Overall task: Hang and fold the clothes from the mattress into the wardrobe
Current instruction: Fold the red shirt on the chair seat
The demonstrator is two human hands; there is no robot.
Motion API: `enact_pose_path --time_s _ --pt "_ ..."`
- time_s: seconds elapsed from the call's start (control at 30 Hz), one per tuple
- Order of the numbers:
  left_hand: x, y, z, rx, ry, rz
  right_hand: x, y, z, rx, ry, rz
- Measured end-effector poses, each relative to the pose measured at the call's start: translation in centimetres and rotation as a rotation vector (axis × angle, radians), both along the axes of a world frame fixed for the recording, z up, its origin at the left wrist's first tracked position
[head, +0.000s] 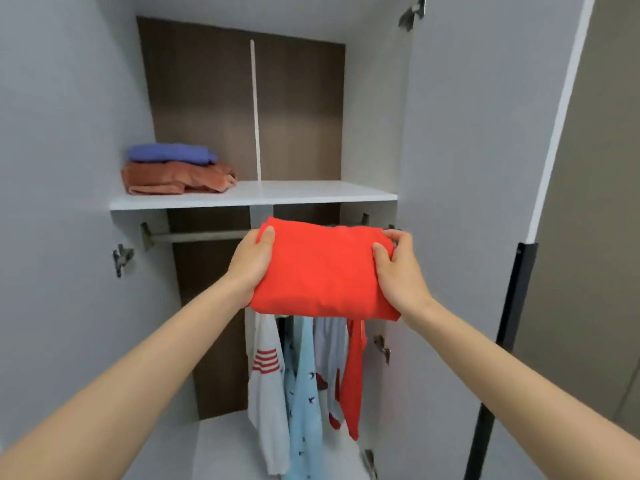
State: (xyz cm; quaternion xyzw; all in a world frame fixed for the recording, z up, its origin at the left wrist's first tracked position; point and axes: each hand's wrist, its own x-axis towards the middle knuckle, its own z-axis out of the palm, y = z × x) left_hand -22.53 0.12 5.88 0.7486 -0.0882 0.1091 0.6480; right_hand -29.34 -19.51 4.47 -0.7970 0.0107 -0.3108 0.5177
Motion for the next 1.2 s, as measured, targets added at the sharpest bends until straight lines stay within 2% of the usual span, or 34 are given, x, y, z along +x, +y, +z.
enact_pose_path --time_s 0.4,0.67,0.8,1.0,1.13,1.2 --pt "13.6 1.2 9.7 -0.024 -0.118 0.251 18.0 0.1 10.6 -0.017 -0.120 0.185" --pt "23.4 2.7 12.9 0.002 -0.130 0.320 28.3 1.6 13.5 0.044 -0.125 0.261" --pt "29.3 3.9 13.6 0.043 -0.123 0.344 34.2 2.5 14.1 0.048 -0.122 0.230" --pt "39.7 4.8 14.3 0.136 -0.065 0.332 45.1 3.5 14.3 0.134 -0.030 0.145" --pt "44.9 4.9 14.5 0.258 0.034 0.330 51.3 4.0 14.0 0.210 0.093 0.139" --pt "46.9 4.8 14.0 0.374 0.088 0.294 53.4 4.5 13.3 0.174 0.139 0.134"
